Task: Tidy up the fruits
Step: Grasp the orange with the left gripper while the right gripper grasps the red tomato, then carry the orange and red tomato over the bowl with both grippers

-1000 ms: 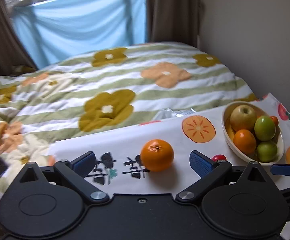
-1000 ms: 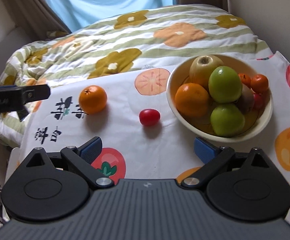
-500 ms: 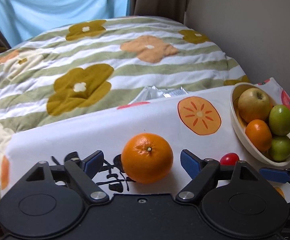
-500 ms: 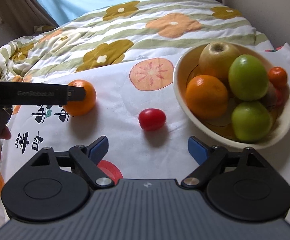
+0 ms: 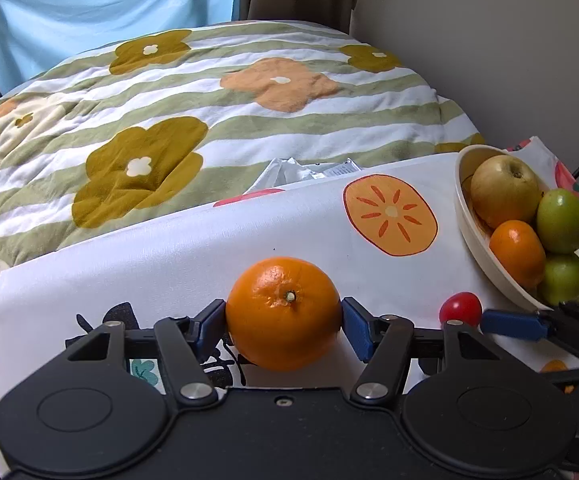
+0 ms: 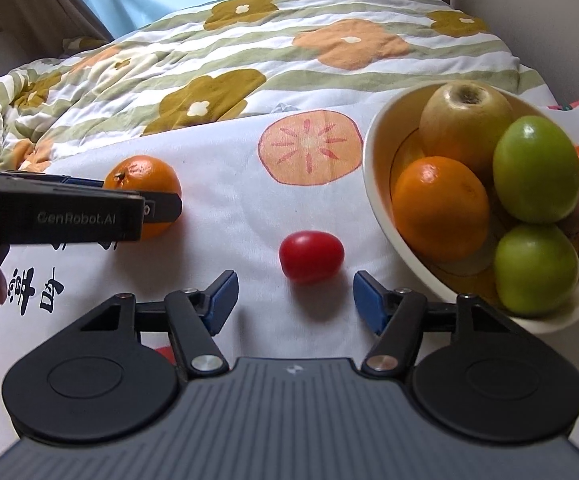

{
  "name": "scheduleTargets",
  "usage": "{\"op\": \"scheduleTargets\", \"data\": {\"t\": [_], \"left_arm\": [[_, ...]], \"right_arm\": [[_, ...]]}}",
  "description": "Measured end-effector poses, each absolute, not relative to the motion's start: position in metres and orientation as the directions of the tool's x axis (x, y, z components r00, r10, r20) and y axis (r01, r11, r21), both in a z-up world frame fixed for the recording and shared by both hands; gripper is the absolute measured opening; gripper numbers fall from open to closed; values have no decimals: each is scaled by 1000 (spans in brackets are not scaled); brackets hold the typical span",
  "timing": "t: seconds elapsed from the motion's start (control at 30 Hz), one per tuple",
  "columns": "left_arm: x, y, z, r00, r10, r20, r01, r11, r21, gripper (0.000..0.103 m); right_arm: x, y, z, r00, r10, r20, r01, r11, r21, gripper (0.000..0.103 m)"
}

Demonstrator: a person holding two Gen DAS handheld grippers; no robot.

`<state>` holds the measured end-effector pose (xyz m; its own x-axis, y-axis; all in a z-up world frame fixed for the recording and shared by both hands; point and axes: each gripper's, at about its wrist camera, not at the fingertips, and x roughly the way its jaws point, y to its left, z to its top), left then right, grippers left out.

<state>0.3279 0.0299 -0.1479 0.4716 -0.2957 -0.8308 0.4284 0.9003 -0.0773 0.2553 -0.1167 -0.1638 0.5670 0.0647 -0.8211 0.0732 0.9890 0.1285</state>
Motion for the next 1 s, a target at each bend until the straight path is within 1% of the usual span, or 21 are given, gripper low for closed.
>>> {"op": "scheduleTargets", "data": {"t": [0.07, 0.13, 0.37, 0.47, 0.5, 0.7, 1.0], "left_arm": [[327, 29, -148, 473, -291, -831, 436, 897, -66, 66], [324, 27, -148, 478, -286, -831, 445, 894, -51, 66], [318, 31, -147, 478, -277, -833, 449, 893, -40, 66], [314, 34, -146, 482, -274, -832, 440, 897, -40, 66], [312, 35, -144, 486, -274, -830, 437, 899, -41, 66], [300, 41, -130, 512, -275, -814, 419, 907, -44, 66], [268, 45, -100, 561, -292, -774, 402, 914, -53, 66]], "right_arm": [[258, -116, -165, 569, 60, -820, 72, 990, 123, 78], [260, -115, -165, 569, 55, -821, 71, 991, 116, 73], [265, -113, -166, 577, 31, -816, 67, 994, 86, 65], [265, -113, -166, 579, 15, -815, 69, 995, 67, 56], [265, -113, -166, 581, 11, -814, 68, 996, 62, 50], [259, -114, -156, 599, 31, -800, 61, 995, 85, 50], [235, -112, -120, 655, 48, -754, 36, 995, 94, 50]]}}
